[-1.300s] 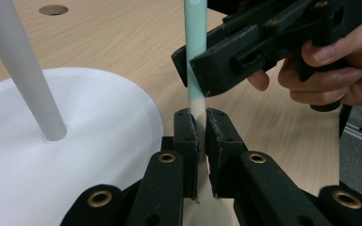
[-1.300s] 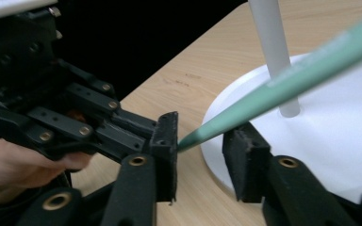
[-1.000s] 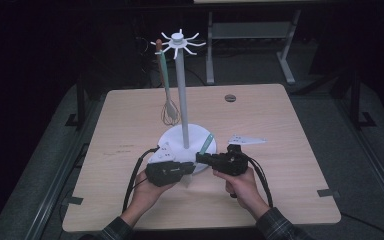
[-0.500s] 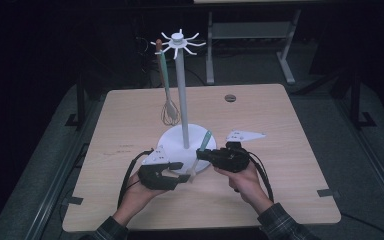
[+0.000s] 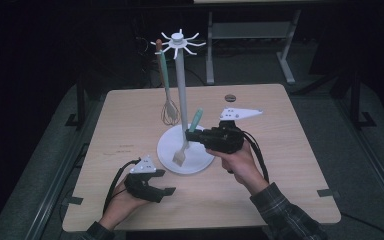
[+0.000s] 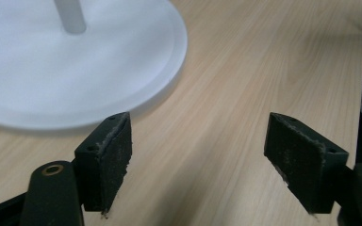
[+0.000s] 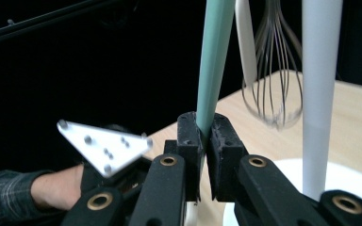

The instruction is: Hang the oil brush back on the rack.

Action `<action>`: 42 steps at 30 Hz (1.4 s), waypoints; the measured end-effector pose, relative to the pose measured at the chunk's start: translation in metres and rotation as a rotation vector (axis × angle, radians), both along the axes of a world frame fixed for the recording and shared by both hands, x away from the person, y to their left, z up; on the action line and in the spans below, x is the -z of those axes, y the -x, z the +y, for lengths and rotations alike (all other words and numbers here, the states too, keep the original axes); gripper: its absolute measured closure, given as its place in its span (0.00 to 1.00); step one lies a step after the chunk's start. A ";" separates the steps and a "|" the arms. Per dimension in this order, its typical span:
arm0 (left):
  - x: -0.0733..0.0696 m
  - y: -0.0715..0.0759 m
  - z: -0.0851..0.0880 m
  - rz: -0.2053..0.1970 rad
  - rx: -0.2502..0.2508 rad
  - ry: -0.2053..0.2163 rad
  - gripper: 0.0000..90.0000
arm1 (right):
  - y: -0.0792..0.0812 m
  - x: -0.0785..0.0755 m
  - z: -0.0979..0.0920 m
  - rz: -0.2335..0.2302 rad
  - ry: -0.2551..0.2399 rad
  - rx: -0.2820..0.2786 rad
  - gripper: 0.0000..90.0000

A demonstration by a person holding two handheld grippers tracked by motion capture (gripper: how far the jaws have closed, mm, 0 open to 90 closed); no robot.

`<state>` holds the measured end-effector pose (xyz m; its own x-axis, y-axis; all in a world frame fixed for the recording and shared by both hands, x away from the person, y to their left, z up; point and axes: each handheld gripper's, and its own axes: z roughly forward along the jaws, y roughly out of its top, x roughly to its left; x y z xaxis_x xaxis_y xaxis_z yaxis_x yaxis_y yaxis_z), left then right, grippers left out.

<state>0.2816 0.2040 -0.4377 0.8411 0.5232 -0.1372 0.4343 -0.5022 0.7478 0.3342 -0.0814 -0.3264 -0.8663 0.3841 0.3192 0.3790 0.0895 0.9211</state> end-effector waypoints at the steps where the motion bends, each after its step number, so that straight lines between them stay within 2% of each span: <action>1: 0.000 0.000 0.000 0.000 0.000 0.000 0.26 | 0.000 0.000 0.000 0.000 0.000 0.000 0.94; 4: 0.004 0.001 0.004 0.016 -0.005 -0.008 0.25 | -0.005 -0.021 0.007 -0.033 -0.009 -0.022 0.94; 6: 0.005 0.002 0.003 0.021 -0.003 -0.013 0.25 | -0.006 -0.026 0.009 -0.041 -0.012 -0.029 0.94; 8: 0.006 0.001 0.000 0.023 0.018 -0.028 0.25 | -0.009 -0.040 0.015 -0.073 -0.017 -0.049 0.94; 9: 0.006 0.001 0.000 0.023 0.018 -0.028 0.25 | -0.009 -0.040 0.015 -0.073 -0.017 -0.049 0.94; 10: 0.008 0.001 -0.001 0.030 0.022 -0.034 0.25 | -0.011 -0.049 0.019 -0.090 -0.025 -0.056 0.94; 11: 0.008 0.001 -0.001 0.030 0.022 -0.034 0.25 | -0.011 -0.049 0.019 -0.090 -0.025 -0.056 0.94; 14: 0.009 0.002 -0.002 0.043 0.016 -0.026 0.25 | -0.014 -0.066 0.027 -0.116 -0.042 -0.073 0.94; 17: 0.008 0.002 -0.002 0.035 0.026 -0.031 0.25 | -0.016 -0.073 0.031 -0.123 -0.050 -0.078 0.94; 21: 0.008 0.002 -0.004 0.036 0.037 -0.044 0.25 | -0.021 -0.087 0.039 -0.153 -0.056 -0.084 0.94; 32: 0.009 0.003 -0.004 0.039 0.044 -0.046 0.25 | -0.039 -0.108 0.042 -0.146 -0.095 -0.089 0.94; 42: 0.009 0.003 -0.005 0.049 0.040 -0.046 0.25 | -0.049 -0.100 0.040 -0.121 -0.091 -0.076 0.94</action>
<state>0.2784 0.1991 -0.4468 0.8546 0.4956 -0.1551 0.4483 -0.5533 0.7021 0.3829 -0.0410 -0.2263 -0.9261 0.2899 0.2415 0.2604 0.0279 0.9651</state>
